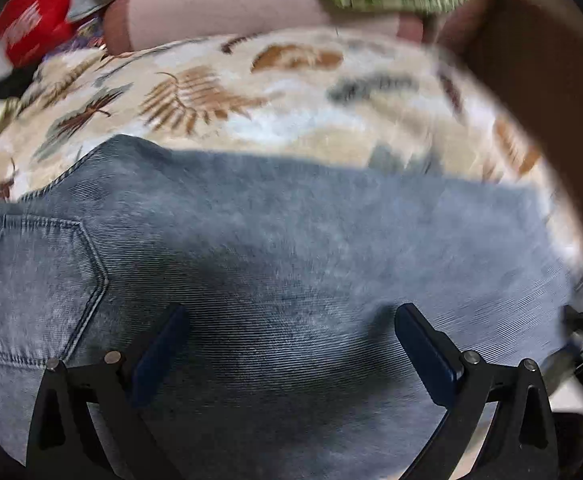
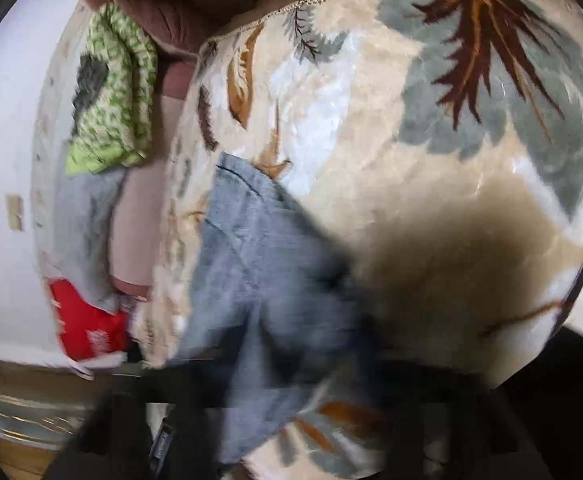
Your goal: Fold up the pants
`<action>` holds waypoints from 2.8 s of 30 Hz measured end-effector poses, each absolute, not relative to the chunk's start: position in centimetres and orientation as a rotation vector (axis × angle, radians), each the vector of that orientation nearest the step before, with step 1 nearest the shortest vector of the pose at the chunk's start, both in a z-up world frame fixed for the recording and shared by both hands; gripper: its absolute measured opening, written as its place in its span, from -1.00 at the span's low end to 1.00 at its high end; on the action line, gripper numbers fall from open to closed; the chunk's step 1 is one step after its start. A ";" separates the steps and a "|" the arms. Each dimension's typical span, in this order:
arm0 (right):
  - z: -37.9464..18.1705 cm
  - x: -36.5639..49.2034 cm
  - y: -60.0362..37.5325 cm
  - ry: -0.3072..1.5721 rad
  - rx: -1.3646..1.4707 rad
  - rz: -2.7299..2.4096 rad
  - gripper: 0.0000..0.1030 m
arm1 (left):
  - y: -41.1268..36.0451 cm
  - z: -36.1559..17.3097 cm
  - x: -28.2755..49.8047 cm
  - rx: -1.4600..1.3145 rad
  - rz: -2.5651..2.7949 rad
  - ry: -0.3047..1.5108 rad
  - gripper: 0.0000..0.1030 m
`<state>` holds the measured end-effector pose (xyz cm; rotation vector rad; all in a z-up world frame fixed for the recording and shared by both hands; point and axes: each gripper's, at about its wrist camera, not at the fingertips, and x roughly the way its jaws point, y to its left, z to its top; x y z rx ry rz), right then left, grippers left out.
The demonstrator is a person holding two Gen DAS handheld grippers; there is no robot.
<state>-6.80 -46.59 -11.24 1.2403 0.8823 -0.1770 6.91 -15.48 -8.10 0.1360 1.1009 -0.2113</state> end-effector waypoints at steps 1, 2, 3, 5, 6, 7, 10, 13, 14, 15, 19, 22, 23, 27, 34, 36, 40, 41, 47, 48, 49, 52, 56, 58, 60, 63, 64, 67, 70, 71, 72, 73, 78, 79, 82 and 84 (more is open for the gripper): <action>-11.4 -6.7 -46.6 0.894 1.235 -0.174 -0.57 | -16.3 -8.6 6.7 0.215 -0.204 1.088 1.00; -11.3 -6.6 -46.6 0.900 1.214 -0.174 -0.59 | -16.7 -8.5 6.4 0.258 -0.205 1.056 1.00; -11.1 -6.4 -46.5 0.907 1.184 -0.178 -0.59 | -17.0 -8.2 6.2 0.293 -0.204 1.045 1.00; -10.6 -6.1 -46.2 0.916 1.131 -0.194 -0.59 | -16.9 -7.4 6.3 0.288 -0.204 1.067 0.99; -10.4 -6.0 -46.1 0.919 1.109 -0.199 -0.59 | -16.5 -6.6 6.1 0.272 -0.212 1.045 0.99; -10.1 -5.9 -45.9 0.921 1.091 -0.203 -0.60 | -16.3 -6.1 5.8 0.267 -0.213 1.019 0.99; -8.9 -5.8 -45.2 0.925 0.986 -0.223 -0.61 | -16.8 -8.2 5.9 0.339 -0.214 1.087 1.00; -5.9 -5.2 -43.6 0.900 0.831 -0.238 -0.67 | -16.1 -8.7 6.4 0.283 -0.249 1.109 1.00; -4.2 -4.8 -42.4 0.883 0.753 -0.233 -0.71 | -15.9 -8.4 6.6 0.267 -0.255 1.131 1.00; -2.8 -4.4 -41.3 0.866 0.692 -0.225 -0.71 | -15.6 -8.2 6.8 0.248 -0.265 1.149 0.99; 3.0 -2.6 -34.1 0.778 0.411 -0.127 -0.71 | -11.5 -6.1 6.6 0.044 -0.294 1.153 0.99; 4.8 -2.2 -26.3 0.737 0.225 0.004 -0.71 | -5.7 -3.6 6.1 -0.085 -0.229 1.084 0.99; 4.5 -2.4 -23.0 0.738 0.161 0.070 -0.71 | -3.6 -3.0 5.7 -0.125 -0.199 1.059 0.99; -0.6 -2.1 -15.7 0.830 0.066 0.200 -0.64 | 3.9 -1.0 4.1 -0.221 -0.054 0.993 0.99; -5.7 -3.5 -12.6 0.907 0.079 0.377 0.49 | 6.2 -0.1 3.4 -0.268 -0.027 0.986 0.99; -5.1 -4.0 -14.6 0.921 0.204 0.406 0.53 | 3.6 0.5 3.6 -0.240 -0.101 0.975 0.99; -4.7 -5.7 -19.9 0.897 0.440 0.358 0.53 | -1.5 1.3 3.3 -0.178 -0.212 0.961 0.99; -4.8 -6.3 -22.5 0.884 0.516 0.316 0.53 | -2.8 1.0 3.4 -0.150 -0.228 0.964 0.99; -4.2 -5.0 -31.7 0.836 0.829 0.261 0.54 | -8.9 -7.6 3.8 0.157 -0.193 1.167 1.00; -4.1 -3.9 -32.1 0.834 0.861 0.296 0.54 | -8.6 -8.0 3.2 0.146 -0.197 1.110 1.00; -3.9 -2.6 -32.2 0.833 0.887 0.339 0.53 | -8.6 -7.8 3.0 0.145 -0.194 1.090 1.00; -4.3 2.1 -31.1 0.880 0.955 0.507 0.53 | -8.6 -7.8 3.2 0.146 -0.197 1.102 1.00; -7.8 9.2 -28.2 1.031 0.917 0.585 0.53 | -8.6 -7.8 3.2 0.151 -0.201 1.087 1.00; -10.7 11.9 -28.6 1.079 0.898 0.464 0.53 | -8.5 -7.8 3.0 0.149 -0.205 1.078 1.00; -12.3 12.3 -29.8 1.044 1.033 0.442 0.50 | -8.6 -7.9 2.9 0.148 -0.211 1.072 1.00; -9.8 10.7 -29.6 1.000 0.947 0.470 0.50 | -8.6 -8.0 2.9 0.145 -0.208 1.068 1.00; -9.2 9.9 -29.4 0.998 0.926 0.483 0.50 | -8.6 -8.0 2.9 0.144 -0.206 1.068 1.00; -7.9 5.9 -29.1 1.010 0.861 0.497 0.50 | -8.5 -8.0 3.0 0.140 -0.209 1.063 1.00; -9.0 2.1 -29.1 1.068 0.877 0.529 0.52 | -8.6 -8.0 3.1 0.138 -0.204 1.063 1.00; -10.1 1.5 -29.1 1.112 0.861 0.515 0.52 | -8.6 -8.0 3.1 0.139 -0.204 1.064 1.00; -11.6 1.2 -28.9 1.159 0.840 0.484 0.52 | -8.7 -8.1 3.2 0.139 -0.204 1.068 1.00; -12.7 1.0 -29.2 1.146 0.886 0.480 0.52 | -8.7 -8.0 3.2 0.141 -0.203 1.067 1.00; -9.7 -0.2 -30.3 1.022 0.908 0.528 0.52 | -8.1 -7.1 3.0 0.078 -0.182 1.095 1.00; -9.8 -0.5 -30.3 1.020 0.907 0.543 0.54 | -8.0 -6.8 2.9 0.067 -0.181 1.085 1.00; -13.1 -0.4 -30.0 1.102 0.906 0.509 0.57 | -8.2 -7.5 2.9 0.084 -0.168 1.096 1.00; -12.5 -0.5 -30.5 1.073 0.943 0.519 0.56 | -8.6 -7.8 2.6 0.128 -0.178 1.064 1.00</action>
